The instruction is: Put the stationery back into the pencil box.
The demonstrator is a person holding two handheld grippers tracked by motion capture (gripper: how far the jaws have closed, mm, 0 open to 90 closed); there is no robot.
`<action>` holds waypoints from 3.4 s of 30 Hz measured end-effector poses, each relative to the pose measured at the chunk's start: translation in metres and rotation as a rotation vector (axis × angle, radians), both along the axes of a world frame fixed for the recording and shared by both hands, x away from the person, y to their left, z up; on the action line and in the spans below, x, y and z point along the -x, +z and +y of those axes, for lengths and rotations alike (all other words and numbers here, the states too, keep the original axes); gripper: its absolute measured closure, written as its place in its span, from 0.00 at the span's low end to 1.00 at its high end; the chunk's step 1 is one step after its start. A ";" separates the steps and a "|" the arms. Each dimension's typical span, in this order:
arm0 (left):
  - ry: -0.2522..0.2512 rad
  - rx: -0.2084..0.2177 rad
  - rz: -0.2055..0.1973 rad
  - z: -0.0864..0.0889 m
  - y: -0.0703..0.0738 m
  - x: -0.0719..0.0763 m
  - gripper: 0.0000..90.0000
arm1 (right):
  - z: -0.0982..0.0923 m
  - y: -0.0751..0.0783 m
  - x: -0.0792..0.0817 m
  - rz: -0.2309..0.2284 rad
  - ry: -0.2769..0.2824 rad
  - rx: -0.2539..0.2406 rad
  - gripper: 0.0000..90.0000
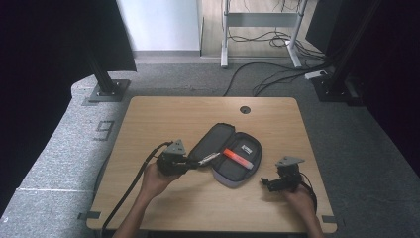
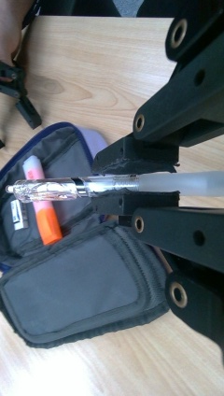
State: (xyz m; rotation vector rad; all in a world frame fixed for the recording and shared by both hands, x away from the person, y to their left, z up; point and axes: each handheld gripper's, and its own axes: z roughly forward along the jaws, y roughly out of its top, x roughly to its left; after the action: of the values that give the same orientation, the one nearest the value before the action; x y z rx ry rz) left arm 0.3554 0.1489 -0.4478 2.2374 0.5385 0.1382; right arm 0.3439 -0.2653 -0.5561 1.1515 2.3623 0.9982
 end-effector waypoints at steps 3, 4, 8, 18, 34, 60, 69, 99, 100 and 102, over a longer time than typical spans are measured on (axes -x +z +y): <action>-0.007 0.005 0.001 -0.005 0.003 -0.004 0.89 | 0.000 0.000 0.000 0.000 0.000 0.000 0.00; -0.007 0.005 0.001 -0.005 0.003 -0.004 0.89 | 0.000 0.000 0.000 0.000 0.000 0.000 0.00; -0.008 -0.006 -0.011 -0.012 0.006 -0.007 0.89 | 0.000 0.000 0.000 0.000 0.000 0.000 0.00; -0.010 -0.004 -0.009 -0.030 0.009 -0.020 0.89 | 0.000 0.000 0.000 0.001 -0.001 0.000 0.00; -0.040 -0.029 -0.022 -0.076 0.015 -0.039 0.89 | 0.000 0.000 0.000 -0.001 -0.001 -0.001 0.00; -0.055 -0.046 0.010 -0.129 -0.016 -0.067 0.89 | 0.000 0.000 0.000 -0.001 0.001 0.001 0.00; -0.061 -0.078 0.016 -0.139 -0.039 -0.066 0.89 | 0.000 0.000 0.000 -0.001 0.001 0.001 0.00; -0.015 -0.133 -0.067 -0.142 -0.049 -0.059 0.64 | 0.000 0.000 0.000 0.001 -0.001 0.000 0.00; -0.008 -0.132 -0.068 -0.142 -0.048 -0.060 0.62 | 0.000 0.000 0.000 0.000 -0.001 0.000 0.00; 0.001 -0.124 -0.063 -0.140 -0.046 -0.060 0.50 | 0.000 0.000 0.000 -0.001 0.000 0.001 0.00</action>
State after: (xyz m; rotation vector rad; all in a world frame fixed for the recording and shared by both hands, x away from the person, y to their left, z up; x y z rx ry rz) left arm 0.4158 0.0087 -0.4936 2.3444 0.5090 0.2476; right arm 0.3439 -0.2654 -0.5561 1.1510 2.3620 0.9977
